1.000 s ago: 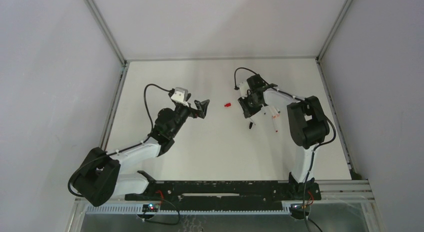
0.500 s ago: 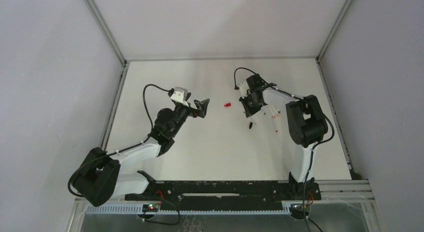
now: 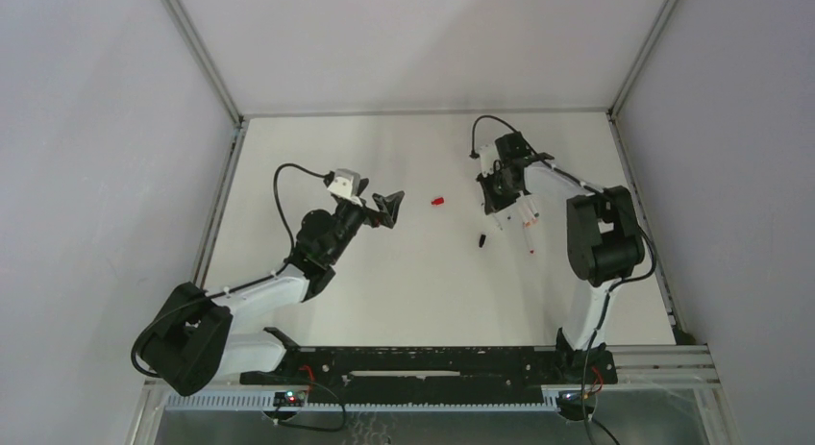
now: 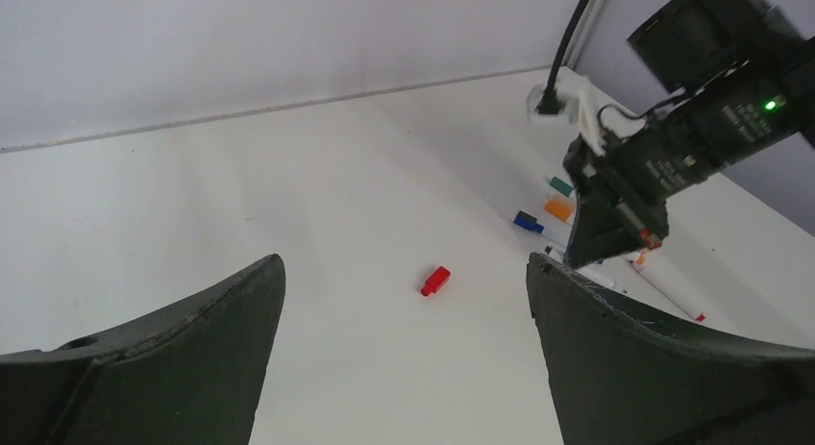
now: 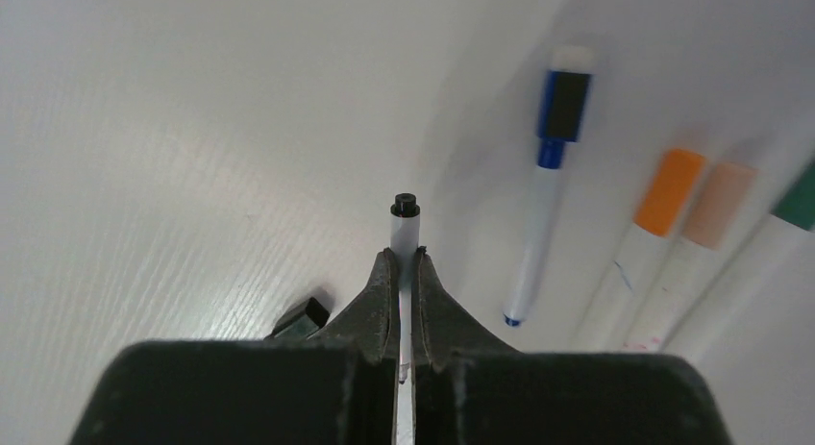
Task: Insert the pens into the pen caps
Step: Pick up the pen from the center of the board.
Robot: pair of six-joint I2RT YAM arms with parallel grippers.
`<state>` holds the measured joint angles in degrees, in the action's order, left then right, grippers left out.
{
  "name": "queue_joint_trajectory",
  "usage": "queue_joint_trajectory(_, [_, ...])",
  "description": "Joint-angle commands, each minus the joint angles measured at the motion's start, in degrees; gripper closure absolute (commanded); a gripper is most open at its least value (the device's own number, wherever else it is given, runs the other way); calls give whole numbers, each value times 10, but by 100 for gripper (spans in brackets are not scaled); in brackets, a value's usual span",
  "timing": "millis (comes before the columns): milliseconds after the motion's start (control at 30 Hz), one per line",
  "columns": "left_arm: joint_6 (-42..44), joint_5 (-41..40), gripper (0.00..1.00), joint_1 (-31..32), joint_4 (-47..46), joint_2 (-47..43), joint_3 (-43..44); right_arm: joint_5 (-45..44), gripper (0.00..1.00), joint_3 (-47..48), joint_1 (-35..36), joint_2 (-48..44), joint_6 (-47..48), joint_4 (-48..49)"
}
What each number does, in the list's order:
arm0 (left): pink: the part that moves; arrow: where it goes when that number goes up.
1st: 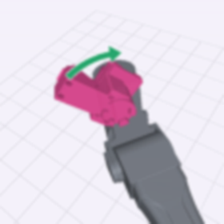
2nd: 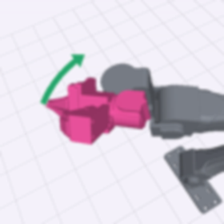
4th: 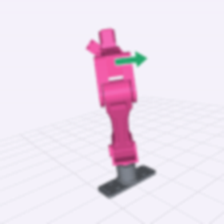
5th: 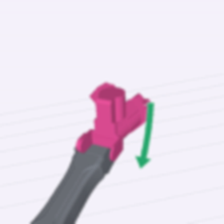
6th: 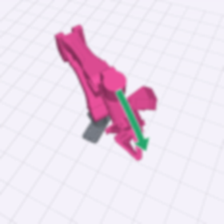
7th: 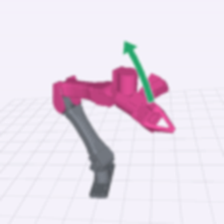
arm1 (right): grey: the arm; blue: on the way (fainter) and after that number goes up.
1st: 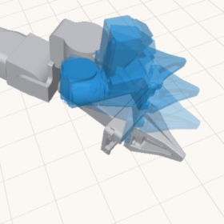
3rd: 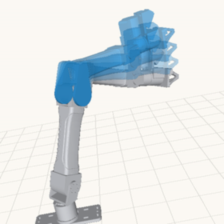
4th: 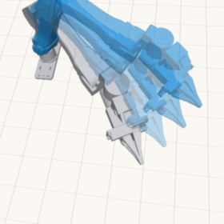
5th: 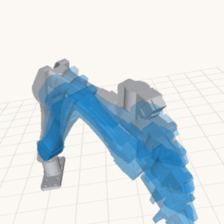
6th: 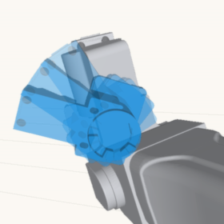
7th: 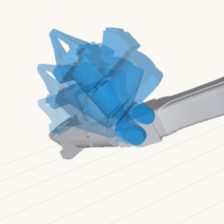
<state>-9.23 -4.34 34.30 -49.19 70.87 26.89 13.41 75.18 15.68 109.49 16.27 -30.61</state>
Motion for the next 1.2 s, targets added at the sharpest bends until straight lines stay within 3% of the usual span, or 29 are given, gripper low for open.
queue_joint_trajectory(0, [-16,8,0,-3,-43,5,-18,39,100,3,-20,-62,-10,-3])
queue_joint_trajectory(167, [-35,47,0,-3,-77,4,-34,137,100,3,-50,-100,1,-33])
queue_joint_trajectory(300, [-91,111,0,-3,-88,1,-40,279,100,3,-73,-146,11,-74])
queue_joint_trajectory(467, [-250,193,2,-3,-153,5,-48,441,100,-22,-91,-201,-26,-62])
queue_joint_trajectory(600, [-403,223,7,5,-271,25,-63,565,100,-50,-93,-235,-81,-14])
queue_joint_trajectory(700, [-459,197,11,32,-321,37,-66,625,100,-78,-88,-262,-146,52])
queue_joint_trajectory(833, [-458,120,13,100,-321,42,-58,646,100,-107,-74,-286,-213,124])
queue_joint_trajectory(1167, [-435,22,32,161,-314,98,-21,643,100,-113,-30,-297,-229,143])
